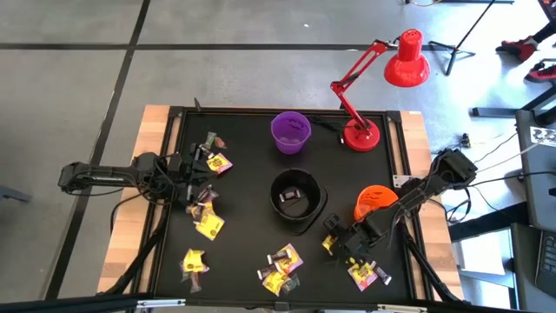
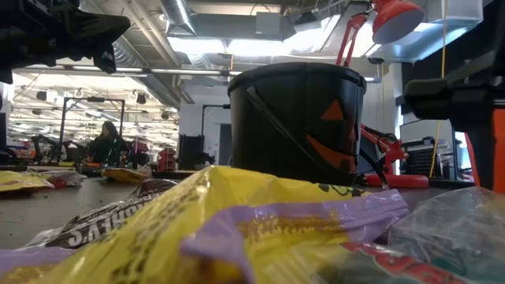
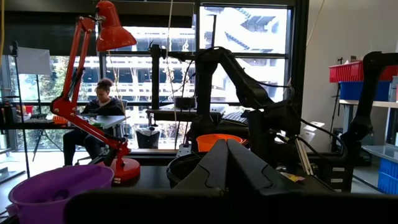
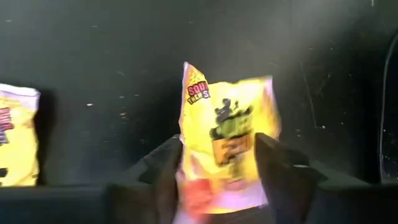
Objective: Sort candy
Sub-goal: Put the yellow candy into the purple bucket
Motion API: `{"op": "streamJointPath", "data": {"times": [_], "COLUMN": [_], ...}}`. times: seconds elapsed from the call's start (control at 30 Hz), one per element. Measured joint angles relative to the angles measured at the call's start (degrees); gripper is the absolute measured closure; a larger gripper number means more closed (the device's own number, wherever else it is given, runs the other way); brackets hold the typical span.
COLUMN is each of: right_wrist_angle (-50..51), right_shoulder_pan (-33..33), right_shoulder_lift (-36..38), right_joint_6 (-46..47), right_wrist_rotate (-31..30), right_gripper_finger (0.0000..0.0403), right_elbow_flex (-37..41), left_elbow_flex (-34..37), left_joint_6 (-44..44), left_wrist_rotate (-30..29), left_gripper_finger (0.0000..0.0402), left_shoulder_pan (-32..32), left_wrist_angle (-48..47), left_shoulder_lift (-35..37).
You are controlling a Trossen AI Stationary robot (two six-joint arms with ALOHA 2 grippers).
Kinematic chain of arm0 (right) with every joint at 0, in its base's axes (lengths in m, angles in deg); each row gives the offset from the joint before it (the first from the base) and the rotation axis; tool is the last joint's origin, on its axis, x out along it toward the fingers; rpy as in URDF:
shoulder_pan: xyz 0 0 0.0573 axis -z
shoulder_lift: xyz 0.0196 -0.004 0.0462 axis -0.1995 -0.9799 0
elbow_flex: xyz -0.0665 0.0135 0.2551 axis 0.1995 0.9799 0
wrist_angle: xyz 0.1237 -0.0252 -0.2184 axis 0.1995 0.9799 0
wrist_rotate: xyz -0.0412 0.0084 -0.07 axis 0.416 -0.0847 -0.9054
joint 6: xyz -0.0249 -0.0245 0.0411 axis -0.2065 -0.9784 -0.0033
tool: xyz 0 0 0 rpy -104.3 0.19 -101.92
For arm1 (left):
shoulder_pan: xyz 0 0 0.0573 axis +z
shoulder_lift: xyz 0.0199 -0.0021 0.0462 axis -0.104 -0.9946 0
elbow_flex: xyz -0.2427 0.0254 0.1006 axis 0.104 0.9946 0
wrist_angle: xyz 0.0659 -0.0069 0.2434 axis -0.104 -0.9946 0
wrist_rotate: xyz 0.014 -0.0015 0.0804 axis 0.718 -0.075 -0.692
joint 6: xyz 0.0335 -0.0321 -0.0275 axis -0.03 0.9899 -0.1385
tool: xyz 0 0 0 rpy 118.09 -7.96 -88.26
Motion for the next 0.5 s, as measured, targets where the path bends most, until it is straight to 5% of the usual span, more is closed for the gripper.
{"op": "streamJointPath", "data": {"times": [0.33, 0.5], "right_wrist_angle": [-2.16, -2.43], "right_shoulder_pan": [1.62, 1.62], "right_shoulder_lift": [0.06, 0.84], "right_joint_6": [-0.47, -0.46], "right_wrist_rotate": [3.10, 3.08], "right_gripper_finger": [0.0388, 0.0384], "right_elbow_flex": [0.00, -0.12], "left_elbow_flex": [-0.01, -0.02], "left_joint_6": [0.00, -0.01], "left_wrist_rotate": [0.01, 0.00], "left_gripper_finger": [0.0401, 0.0401], "left_shoulder_pan": [0.02, 0.01], "left_wrist_angle": [0.00, 0.01], "left_shoulder_lift": [0.00, 0.00]}}
